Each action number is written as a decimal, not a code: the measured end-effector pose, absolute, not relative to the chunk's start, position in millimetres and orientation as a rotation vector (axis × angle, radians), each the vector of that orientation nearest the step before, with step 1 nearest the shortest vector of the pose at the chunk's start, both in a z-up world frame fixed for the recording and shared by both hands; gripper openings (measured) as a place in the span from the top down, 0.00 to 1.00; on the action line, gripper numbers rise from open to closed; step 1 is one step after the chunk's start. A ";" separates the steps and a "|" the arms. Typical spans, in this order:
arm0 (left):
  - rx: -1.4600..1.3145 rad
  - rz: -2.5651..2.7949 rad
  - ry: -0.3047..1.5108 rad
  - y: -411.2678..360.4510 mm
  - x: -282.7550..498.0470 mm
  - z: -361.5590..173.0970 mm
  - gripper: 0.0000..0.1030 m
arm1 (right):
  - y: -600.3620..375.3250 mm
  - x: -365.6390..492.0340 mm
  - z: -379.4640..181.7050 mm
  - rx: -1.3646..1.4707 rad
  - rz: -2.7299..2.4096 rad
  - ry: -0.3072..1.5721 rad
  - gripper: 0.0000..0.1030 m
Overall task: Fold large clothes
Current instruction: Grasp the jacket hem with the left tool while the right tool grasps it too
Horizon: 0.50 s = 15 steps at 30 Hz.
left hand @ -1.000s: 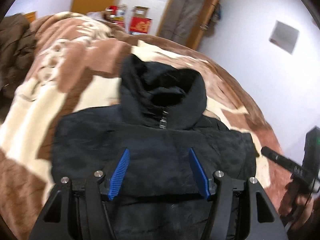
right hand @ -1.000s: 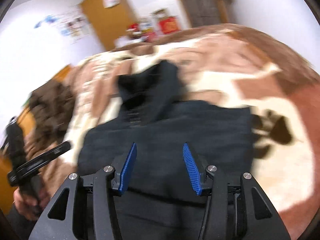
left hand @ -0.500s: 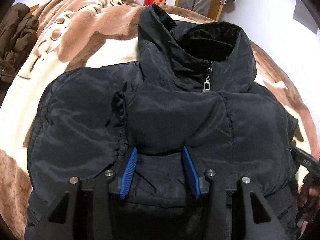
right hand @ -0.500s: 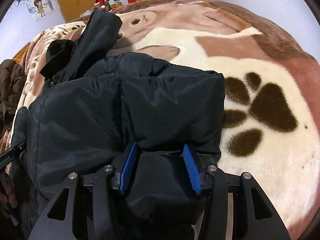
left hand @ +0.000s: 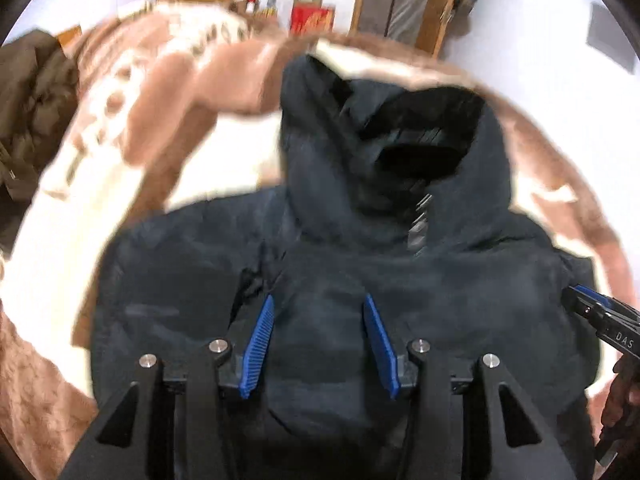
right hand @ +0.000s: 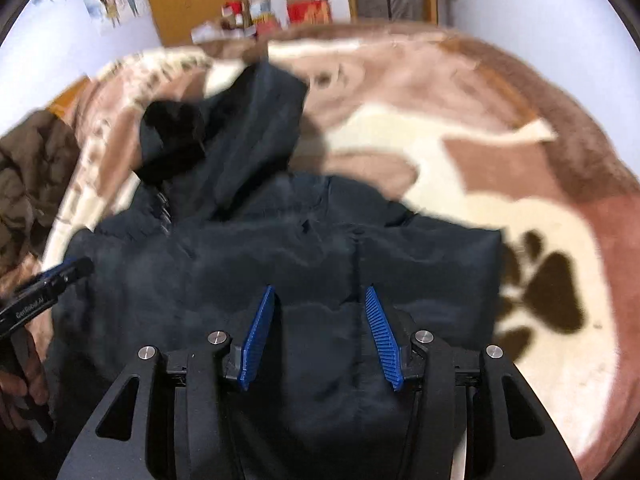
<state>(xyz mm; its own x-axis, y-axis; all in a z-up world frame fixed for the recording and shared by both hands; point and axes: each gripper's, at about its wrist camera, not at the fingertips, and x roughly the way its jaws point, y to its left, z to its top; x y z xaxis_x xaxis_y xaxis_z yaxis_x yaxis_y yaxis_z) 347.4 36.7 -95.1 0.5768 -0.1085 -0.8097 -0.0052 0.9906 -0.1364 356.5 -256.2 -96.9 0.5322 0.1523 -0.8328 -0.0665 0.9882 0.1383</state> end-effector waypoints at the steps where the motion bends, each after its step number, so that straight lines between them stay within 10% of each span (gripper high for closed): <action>1: -0.148 -0.074 0.966 39.5 349.9 -103.6 0.50 | -256.2 359.4 -104.1 0.099 0.132 1.001 0.52; 15: -0.187 -0.097 0.958 48.3 345.7 -98.9 0.50 | -259.0 352.7 -88.6 0.105 0.120 0.996 0.52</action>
<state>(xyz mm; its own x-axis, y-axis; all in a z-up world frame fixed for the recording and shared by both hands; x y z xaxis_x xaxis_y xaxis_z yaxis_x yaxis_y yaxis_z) 345.7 48.3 -98.9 0.5724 -0.1647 -0.8033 -0.0005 0.9796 -0.2012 352.7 -259.0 -88.6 0.5378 0.1490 -0.8298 -0.0526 0.9883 0.1433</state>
